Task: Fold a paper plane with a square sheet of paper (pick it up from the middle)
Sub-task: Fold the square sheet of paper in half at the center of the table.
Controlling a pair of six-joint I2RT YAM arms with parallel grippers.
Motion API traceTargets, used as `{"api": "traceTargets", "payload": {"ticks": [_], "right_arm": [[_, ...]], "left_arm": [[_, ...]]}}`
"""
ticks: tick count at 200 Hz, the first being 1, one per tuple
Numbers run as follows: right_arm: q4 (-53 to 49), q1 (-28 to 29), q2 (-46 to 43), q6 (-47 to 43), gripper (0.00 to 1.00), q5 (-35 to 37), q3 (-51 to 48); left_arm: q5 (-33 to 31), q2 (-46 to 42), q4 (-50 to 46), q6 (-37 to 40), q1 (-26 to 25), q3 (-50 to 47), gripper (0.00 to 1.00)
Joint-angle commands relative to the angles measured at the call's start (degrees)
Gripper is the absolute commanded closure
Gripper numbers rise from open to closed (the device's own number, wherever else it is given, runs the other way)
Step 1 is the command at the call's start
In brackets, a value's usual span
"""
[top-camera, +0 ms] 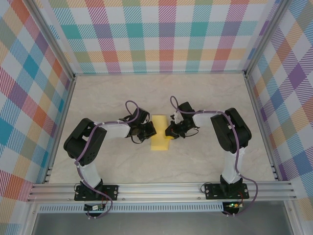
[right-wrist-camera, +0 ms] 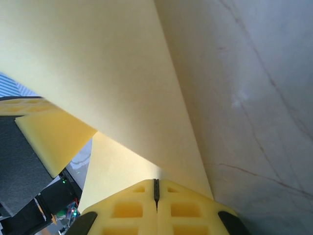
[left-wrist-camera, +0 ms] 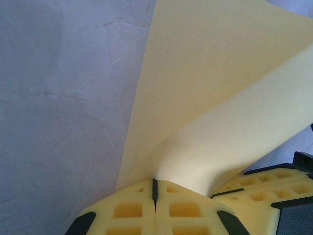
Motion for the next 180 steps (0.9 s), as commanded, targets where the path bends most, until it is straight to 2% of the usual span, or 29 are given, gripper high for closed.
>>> {"api": "traceTargets", "payload": {"ticks": [1, 28, 66, 130, 180], "right_arm": [[1.5, -0.3, -3.4, -1.9, 1.0, -0.8, -1.0], [5.7, -0.3, -5.5, -0.5, 1.0, -4.7, -2.9], [8.0, -0.3, -4.0, -0.1, 1.0, -5.3, -6.0], [7.7, -0.3, -2.2, -3.1, 1.0, -1.3, -9.3], [8.9, 0.0, -8.3, -2.1, 1.0, -5.8, -9.0]], "left_arm": [[-0.8, 2.2, -2.7, 1.0, -0.8, -1.7, 1.0], [-0.9, 2.0, -2.7, 1.0, -0.8, -1.9, 1.0], [-0.8, 2.0, -2.7, 1.0, -0.8, -1.8, 1.0], [-0.8, 1.9, -2.8, 1.0, -0.8, -1.7, 1.0], [-1.1, 1.8, -3.2, 1.2, -0.8, -1.7, 1.0]]}}
